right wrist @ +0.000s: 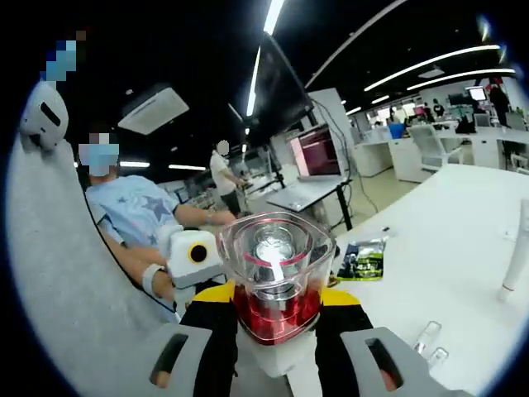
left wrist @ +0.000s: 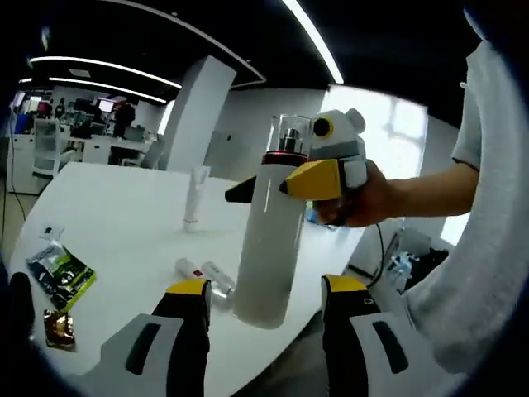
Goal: Arrange the skincare products in the storage area until every visible bottle or jar stands upright without overlapping.
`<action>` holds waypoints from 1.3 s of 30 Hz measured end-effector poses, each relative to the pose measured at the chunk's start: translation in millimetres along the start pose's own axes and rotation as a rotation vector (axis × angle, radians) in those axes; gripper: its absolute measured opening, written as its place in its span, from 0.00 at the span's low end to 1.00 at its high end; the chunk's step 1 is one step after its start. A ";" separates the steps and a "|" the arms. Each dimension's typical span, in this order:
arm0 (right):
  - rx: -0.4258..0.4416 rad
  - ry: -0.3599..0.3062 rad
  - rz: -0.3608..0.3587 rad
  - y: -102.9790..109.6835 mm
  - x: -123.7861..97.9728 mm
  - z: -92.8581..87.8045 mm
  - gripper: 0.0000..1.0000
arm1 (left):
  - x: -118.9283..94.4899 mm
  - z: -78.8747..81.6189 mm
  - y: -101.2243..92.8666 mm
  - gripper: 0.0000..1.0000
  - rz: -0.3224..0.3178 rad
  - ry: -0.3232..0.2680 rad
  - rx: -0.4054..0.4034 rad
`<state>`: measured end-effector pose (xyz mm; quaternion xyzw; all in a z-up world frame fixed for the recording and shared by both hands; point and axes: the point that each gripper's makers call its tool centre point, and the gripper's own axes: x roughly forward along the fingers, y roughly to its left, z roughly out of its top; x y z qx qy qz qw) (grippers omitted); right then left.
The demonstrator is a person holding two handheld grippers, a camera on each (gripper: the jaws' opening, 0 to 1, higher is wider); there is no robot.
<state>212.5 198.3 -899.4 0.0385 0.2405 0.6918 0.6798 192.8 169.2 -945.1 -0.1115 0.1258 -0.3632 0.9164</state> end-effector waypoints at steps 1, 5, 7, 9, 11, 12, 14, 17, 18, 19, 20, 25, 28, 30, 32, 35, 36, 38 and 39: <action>0.008 0.008 0.003 0.7 2.1 -1.9 0.30 | 0.0 1.0 0.1 0.49 -0.002 -0.002 -0.008; 0.041 0.015 0.037 12.6 11.7 -4.1 0.30 | -0.2 2.0 -2.3 0.42 -0.038 0.013 -0.106; 0.056 0.026 0.058 19.2 15.1 -3.6 0.30 | -5.6 -1.6 -6.0 0.31 -0.067 0.039 -0.163; 0.081 0.035 0.070 21.7 16.8 -2.5 0.30 | -10.1 4.6 -6.6 0.28 -0.102 0.008 -0.161; 0.091 0.034 0.068 21.5 18.0 -0.8 0.30 | -11.2 4.8 -4.5 0.28 -0.096 0.016 -0.161; 0.099 0.033 0.068 21.3 18.7 -0.2 0.30 | -10.9 5.1 -4.9 0.27 -0.099 0.013 -0.157; 0.135 0.032 0.069 19.9 20.4 0.6 0.30 | -11.0 5.5 -6.0 0.27 -0.103 0.012 -0.164; 0.166 0.030 0.063 17.7 23.6 0.2 0.30 | -9.0 4.0 -8.5 0.25 -0.113 0.033 -0.198; 0.170 0.030 0.061 17.3 23.8 -0.1 0.30 | -8.6 3.7 -7.3 0.25 -0.106 0.037 -0.192; 0.191 0.021 0.049 15.4 24.8 0.5 0.31 | -9.3 3.5 -5.2 0.25 -0.101 0.038 -0.203; 0.211 0.015 0.041 13.9 25.2 1.4 0.31 | -9.8 4.2 -5.5 0.25 -0.100 0.033 -0.244; 0.301 -0.016 -0.043 2.0 30.8 6.7 0.31 | -7.8 7.9 1.9 0.24 -0.027 0.007 -0.313; 0.343 -0.018 -0.153 -12.3 32.8 5.0 0.30 | -7.9 6.9 13.2 0.24 0.055 0.012 -0.304; 0.355 -0.020 -0.207 -18.3 33.7 2.4 0.29 | -6.6 3.2 20.2 0.24 0.112 0.036 -0.307; 0.394 0.004 -0.277 -25.7 32.1 -4.1 0.28 | -5.5 -3.3 26.7 0.24 0.178 0.083 -0.292; 0.408 -0.001 -0.385 -35.8 31.4 -13.0 0.26 | -5.1 -10.8 35.6 0.24 0.269 0.148 -0.221; 0.414 0.004 -0.399 -36.6 31.1 -15.3 0.25 | -5.2 -14.1 36.4 0.24 0.286 0.182 -0.193; 0.421 -0.034 -0.443 -37.4 31.2 -18.9 0.24 | -5.8 -19.6 39.0 0.24 0.332 0.230 -0.127; 0.402 -0.038 -0.428 -33.3 31.8 -19.2 0.24 | -6.8 -20.8 39.2 0.24 0.340 0.239 -0.118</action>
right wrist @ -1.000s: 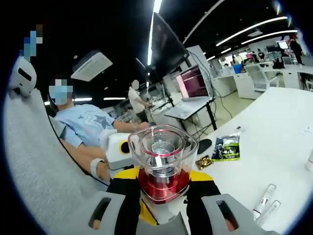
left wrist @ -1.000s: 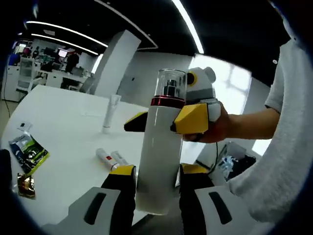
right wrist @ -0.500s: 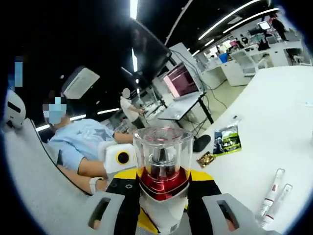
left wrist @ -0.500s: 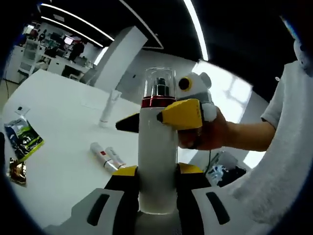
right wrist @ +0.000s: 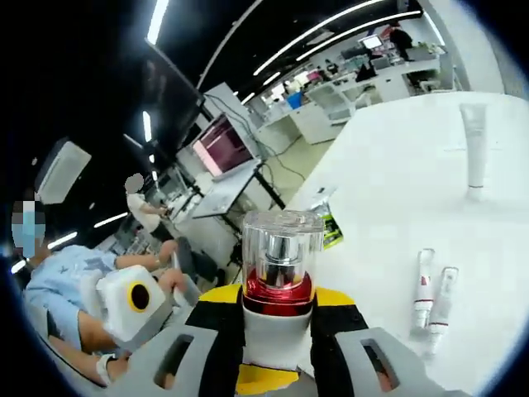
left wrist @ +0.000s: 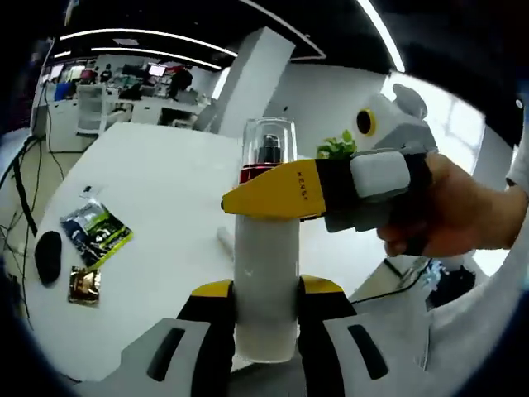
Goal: Arrange the skincare products in the storage area until every visible bottle or jar stands upright without overlapping.
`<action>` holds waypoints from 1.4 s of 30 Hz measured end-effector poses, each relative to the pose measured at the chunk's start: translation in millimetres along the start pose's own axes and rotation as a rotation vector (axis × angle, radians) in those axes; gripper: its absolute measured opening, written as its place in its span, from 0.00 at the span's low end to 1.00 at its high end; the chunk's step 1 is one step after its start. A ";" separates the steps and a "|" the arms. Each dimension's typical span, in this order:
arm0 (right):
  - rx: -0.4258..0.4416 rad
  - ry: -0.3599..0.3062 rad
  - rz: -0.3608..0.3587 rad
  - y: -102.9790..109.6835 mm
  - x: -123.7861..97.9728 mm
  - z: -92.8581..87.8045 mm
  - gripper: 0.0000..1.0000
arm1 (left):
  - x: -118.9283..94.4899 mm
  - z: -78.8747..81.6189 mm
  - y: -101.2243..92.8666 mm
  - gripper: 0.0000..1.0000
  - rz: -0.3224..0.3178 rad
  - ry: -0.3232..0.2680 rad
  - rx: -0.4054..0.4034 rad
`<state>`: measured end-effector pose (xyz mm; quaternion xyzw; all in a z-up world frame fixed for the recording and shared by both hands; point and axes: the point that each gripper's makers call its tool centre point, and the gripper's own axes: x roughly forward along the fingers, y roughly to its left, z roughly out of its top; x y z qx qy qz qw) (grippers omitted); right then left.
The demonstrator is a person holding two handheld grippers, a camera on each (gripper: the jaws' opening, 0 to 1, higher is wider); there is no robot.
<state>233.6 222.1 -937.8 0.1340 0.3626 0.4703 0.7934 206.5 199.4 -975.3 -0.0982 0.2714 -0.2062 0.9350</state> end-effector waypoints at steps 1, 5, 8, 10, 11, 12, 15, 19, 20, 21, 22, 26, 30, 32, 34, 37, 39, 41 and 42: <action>-0.015 -0.008 0.012 2.7 -1.0 -0.1 0.23 | -0.7 0.3 -1.2 0.24 0.003 -0.010 0.025; -0.025 -0.003 0.069 3.1 -8.9 1.3 0.22 | -1.8 1.2 -6.3 0.25 -0.016 -0.036 0.018; -0.061 0.031 0.156 6.3 -13.1 2.8 0.22 | -3.8 6.8 -16.6 0.26 -0.133 -0.090 -0.043; -0.072 0.061 0.259 14.8 -20.3 4.7 0.22 | -11.1 15.5 -23.2 0.28 -0.260 -0.156 -0.154; -0.054 0.060 0.327 21.5 -25.9 8.0 0.22 | -15.5 21.0 -27.1 0.30 -0.321 -0.186 -0.213; -0.037 0.062 0.388 28.3 -29.9 9.2 0.22 | -19.9 25.7 -32.5 0.32 -0.388 -0.200 -0.268; -0.021 0.086 0.557 49.3 -45.3 8.2 0.22 | -27.5 24.8 -47.6 0.37 -0.524 -0.167 -0.311; -0.076 0.149 0.704 66.6 -57.3 -4.2 0.22 | -44.6 21.2 -79.3 0.31 -0.766 -0.100 -0.427; -0.074 0.160 0.739 70.3 -60.4 -7.2 0.22 | -45.8 22.2 -81.7 0.30 -0.784 -0.107 -0.429; -0.067 0.185 0.753 70.6 -62.1 -10.4 0.22 | -48.6 20.8 -86.8 0.30 -0.808 -0.099 -0.426; -0.071 0.196 0.767 71.1 -63.2 -11.9 0.22 | -47.9 18.6 -87.2 0.30 -0.810 -0.086 -0.421; -0.032 0.202 0.758 65.8 -60.0 -15.5 0.22 | -46.4 17.6 -86.0 0.28 -0.782 -0.098 -0.358; 0.045 0.145 0.698 56.6 -48.3 -10.2 0.23 | -38.1 18.1 -71.4 0.27 -0.684 -0.112 -0.366; 0.112 0.092 0.645 48.0 -38.3 -4.2 0.23 | -32.3 20.4 -62.2 0.27 -0.628 -0.127 -0.398; 0.125 0.078 0.588 40.7 -29.3 -4.7 0.24 | -26.5 17.5 -50.4 0.27 -0.556 -0.123 -0.395; 0.168 0.058 0.497 30.4 -17.0 -6.1 0.25 | -21.7 13.6 -34.2 0.27 -0.467 -0.116 -0.403; 0.208 0.031 0.437 24.9 -8.5 -5.8 0.25 | -18.4 11.6 -25.0 0.27 -0.413 -0.107 -0.411; 0.189 0.029 0.397 23.0 -4.9 -7.5 0.25 | -14.8 6.7 -16.3 0.27 -0.353 -0.080 -0.368; 0.198 0.032 0.364 21.8 -2.3 -8.7 0.25 | -13.7 5.2 -14.1 0.27 -0.332 -0.069 -0.362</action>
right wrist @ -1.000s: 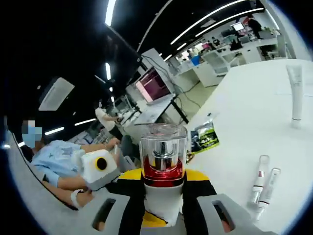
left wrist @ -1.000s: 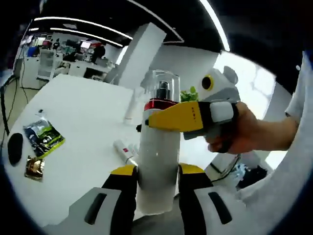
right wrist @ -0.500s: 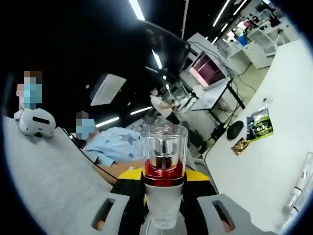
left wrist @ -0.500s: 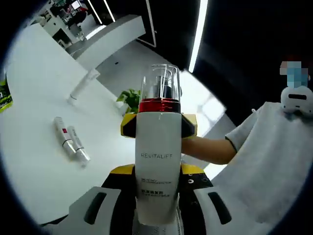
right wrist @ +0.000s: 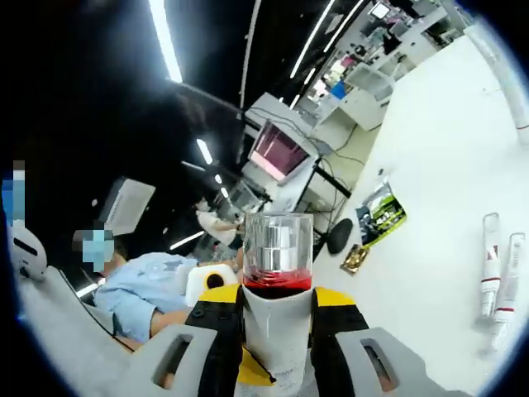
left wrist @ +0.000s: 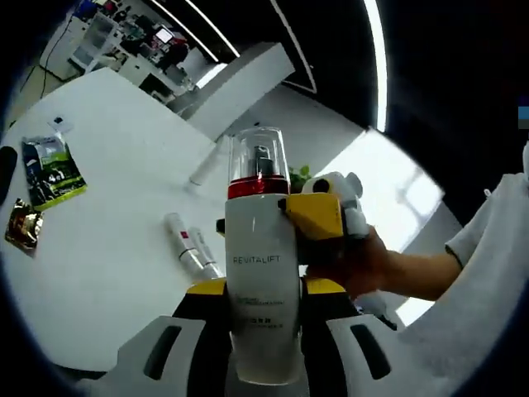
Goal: Arrange the skincare products in the storage area until every visible bottle or jar stands upright without overlapping.
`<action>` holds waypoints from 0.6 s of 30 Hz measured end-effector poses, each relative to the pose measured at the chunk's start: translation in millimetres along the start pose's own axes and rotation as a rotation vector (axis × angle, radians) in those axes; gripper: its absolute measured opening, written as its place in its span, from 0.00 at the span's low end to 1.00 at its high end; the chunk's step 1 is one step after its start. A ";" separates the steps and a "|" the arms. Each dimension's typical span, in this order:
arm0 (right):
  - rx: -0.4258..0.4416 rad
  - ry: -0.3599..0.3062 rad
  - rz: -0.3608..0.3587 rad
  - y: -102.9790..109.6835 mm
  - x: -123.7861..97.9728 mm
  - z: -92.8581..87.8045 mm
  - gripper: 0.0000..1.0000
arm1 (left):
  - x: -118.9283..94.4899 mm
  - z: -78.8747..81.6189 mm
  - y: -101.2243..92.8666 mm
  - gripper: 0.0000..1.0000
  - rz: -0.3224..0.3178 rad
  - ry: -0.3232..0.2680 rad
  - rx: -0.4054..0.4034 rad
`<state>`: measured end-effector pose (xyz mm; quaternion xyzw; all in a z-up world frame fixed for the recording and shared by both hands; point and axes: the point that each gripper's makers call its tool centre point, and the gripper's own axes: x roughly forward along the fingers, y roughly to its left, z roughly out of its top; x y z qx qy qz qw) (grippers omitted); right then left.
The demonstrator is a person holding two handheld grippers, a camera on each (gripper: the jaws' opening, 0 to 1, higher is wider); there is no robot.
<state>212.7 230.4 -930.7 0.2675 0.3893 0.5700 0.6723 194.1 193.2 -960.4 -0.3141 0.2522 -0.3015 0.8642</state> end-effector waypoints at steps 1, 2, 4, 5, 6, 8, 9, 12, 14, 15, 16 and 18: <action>0.006 -0.009 -0.026 -2.8 1.6 0.2 0.25 | -0.2 -0.6 4.3 0.27 0.031 0.013 0.009; 0.025 -0.021 -0.066 -6.2 3.6 -0.4 0.25 | -0.6 -0.8 6.6 0.27 0.045 0.017 0.013; 0.043 -0.022 -0.134 -13.2 5.5 -3.1 0.24 | -2.1 -3.4 19.5 0.27 0.141 0.053 0.076; 0.039 -0.021 -0.176 -17.8 5.1 -4.0 0.23 | -2.8 -4.2 25.7 0.27 0.197 0.072 0.127; 0.023 -0.022 -0.230 -23.8 4.1 -4.9 0.22 | -4.2 -4.8 32.7 0.27 0.253 0.088 0.159; 0.030 -0.025 -0.255 -23.3 6.0 -9.3 0.21 | -6.5 -10.3 38.6 0.27 0.310 0.155 0.241; 0.037 -0.033 -0.261 -24.6 5.4 -8.9 0.20 | -7.0 -8.9 39.4 0.27 0.326 0.157 0.280; 0.093 -0.104 -0.284 -27.7 5.1 -2.5 0.20 | -6.8 -3.6 35.0 0.27 0.328 0.139 0.284; 0.089 -0.119 -0.288 -27.3 5.5 -1.5 0.21 | -5.7 -0.8 33.4 0.27 0.339 0.135 0.299; 0.086 -0.120 -0.290 -27.3 5.8 -1.0 0.21 | -5.5 0.2 33.2 0.27 0.346 0.136 0.312; 0.090 -0.116 -0.290 -29.9 5.9 0.1 0.21 | -5.4 0.2 34.1 0.27 0.358 0.140 0.320; 0.112 -0.111 -0.290 -32.3 7.0 -0.5 0.21 | -5.5 0.1 35.7 0.27 0.372 0.145 0.319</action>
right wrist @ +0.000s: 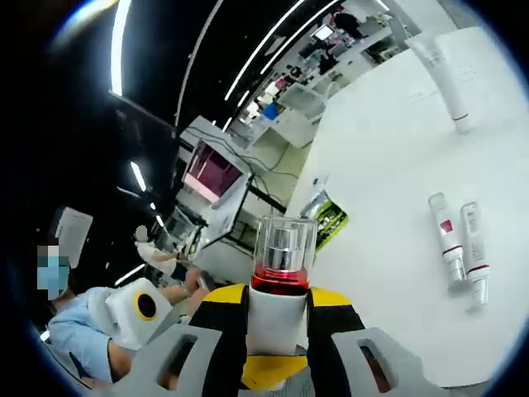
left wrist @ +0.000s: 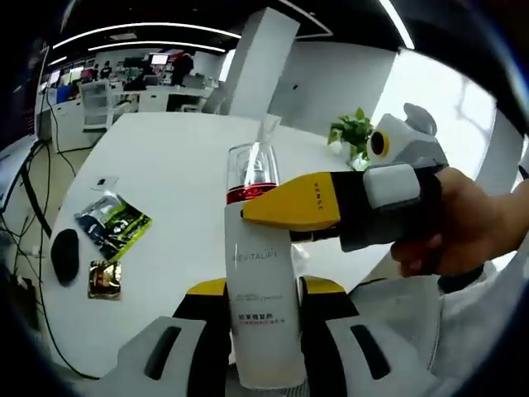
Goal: Arrange the skincare products in the storage area until every visible bottle or jar stands upright without overlapping.
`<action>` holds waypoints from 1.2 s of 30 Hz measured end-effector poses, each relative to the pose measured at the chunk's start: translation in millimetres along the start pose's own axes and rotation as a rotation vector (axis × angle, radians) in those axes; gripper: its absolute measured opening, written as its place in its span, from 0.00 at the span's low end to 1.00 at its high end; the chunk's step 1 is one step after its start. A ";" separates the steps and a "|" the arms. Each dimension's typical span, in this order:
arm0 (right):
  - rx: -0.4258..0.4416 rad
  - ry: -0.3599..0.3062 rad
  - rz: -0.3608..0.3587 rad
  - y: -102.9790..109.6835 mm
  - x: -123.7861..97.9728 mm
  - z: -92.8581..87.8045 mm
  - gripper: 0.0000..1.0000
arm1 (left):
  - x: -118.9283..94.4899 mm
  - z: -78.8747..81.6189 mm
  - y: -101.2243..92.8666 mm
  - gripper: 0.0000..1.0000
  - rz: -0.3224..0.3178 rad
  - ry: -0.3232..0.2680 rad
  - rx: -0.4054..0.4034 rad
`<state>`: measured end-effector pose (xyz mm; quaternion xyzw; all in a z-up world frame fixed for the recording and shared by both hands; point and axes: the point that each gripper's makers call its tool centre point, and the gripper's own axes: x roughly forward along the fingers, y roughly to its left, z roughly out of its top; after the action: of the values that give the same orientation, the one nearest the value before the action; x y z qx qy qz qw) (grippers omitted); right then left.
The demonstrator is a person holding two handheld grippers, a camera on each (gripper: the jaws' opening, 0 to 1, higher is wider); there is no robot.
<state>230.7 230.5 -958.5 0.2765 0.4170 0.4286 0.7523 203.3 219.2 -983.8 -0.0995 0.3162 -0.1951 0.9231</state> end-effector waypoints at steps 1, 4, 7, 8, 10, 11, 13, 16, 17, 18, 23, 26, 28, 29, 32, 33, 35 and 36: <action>0.012 -0.003 -0.003 -0.9 0.8 0.0 0.21 | 0.7 0.2 0.2 0.27 0.011 0.003 0.002; 0.030 0.000 -0.001 -1.3 2.0 0.0 0.21 | 0.1 -0.3 3.0 0.27 0.045 0.011 0.052; 0.071 -0.007 0.009 -5.4 1.2 -1.4 0.21 | -0.3 -0.3 1.5 0.27 0.055 0.013 0.084; 0.079 -0.010 0.009 -6.7 0.6 -1.7 0.21 | -0.2 -0.6 0.8 0.27 0.057 0.014 0.091; 0.101 -0.020 0.008 -9.8 -0.6 -2.4 0.22 | 0.6 -0.9 -2.3 0.27 0.056 0.012 0.101; 0.117 -0.022 0.017 -11.0 -1.7 -3.0 0.21 | 0.9 -1.4 -3.0 0.27 0.057 0.013 0.101; 0.139 -0.024 0.028 -12.4 -3.6 -2.9 0.22 | 1.2 -1.6 -5.1 0.27 0.062 0.011 0.120; 0.160 -0.040 0.026 -15.1 -7.1 -1.3 0.22 | 2.8 0.5 -9.3 0.27 0.048 0.002 0.113; 0.162 -0.039 0.024 -15.7 -7.2 -1.2 0.22 | 3.1 0.4 -10.0 0.27 0.045 0.002 0.109; 0.170 -0.033 0.028 -16.9 -7.3 -1.4 0.22 | 4.4 -0.9 -11.4 0.26 0.042 0.009 0.088; 0.119 -0.004 0.085 -13.9 -14.9 -3.5 0.20 | 4.0 -2.5 -17.8 0.27 0.034 -0.005 0.065; 0.060 0.016 0.124 -11.6 -20.0 -3.7 0.18 | 5.6 -3.6 -25.0 0.27 0.005 -0.047 0.024; -0.010 0.028 0.151 -9.3 -25.0 -3.2 0.18 | 5.7 -3.7 -30.5 0.28 -0.011 -0.066 0.046; -0.049 0.033 0.158 -8.9 -29.1 -3.3 0.18 | 6.5 -2.7 -35.7 0.28 -0.038 -0.073 0.030; -0.049 0.043 0.220 -4.9 -37.4 -2.5 0.18 | 5.4 0.5 -44.0 0.28 -0.087 -0.091 0.012; -0.019 0.027 0.245 -7.4 -44.2 2.4 0.18 | 3.8 8.3 -49.5 0.28 -0.129 -0.145 -0.012; -0.011 0.002 0.289 -5.4 -50.4 7.4 0.18 | 1.8 15.5 -55.1 0.28 -0.174 -0.188 -0.071; -0.020 -0.008 0.305 -5.0 -54.6 9.7 0.18 | 1.6 17.4 -56.7 0.28 -0.187 -0.199 -0.081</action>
<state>225.5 179.8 -936.2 0.3311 0.3628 0.5408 0.6828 198.5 168.3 -953.6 -0.1848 0.2201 -0.2565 0.9228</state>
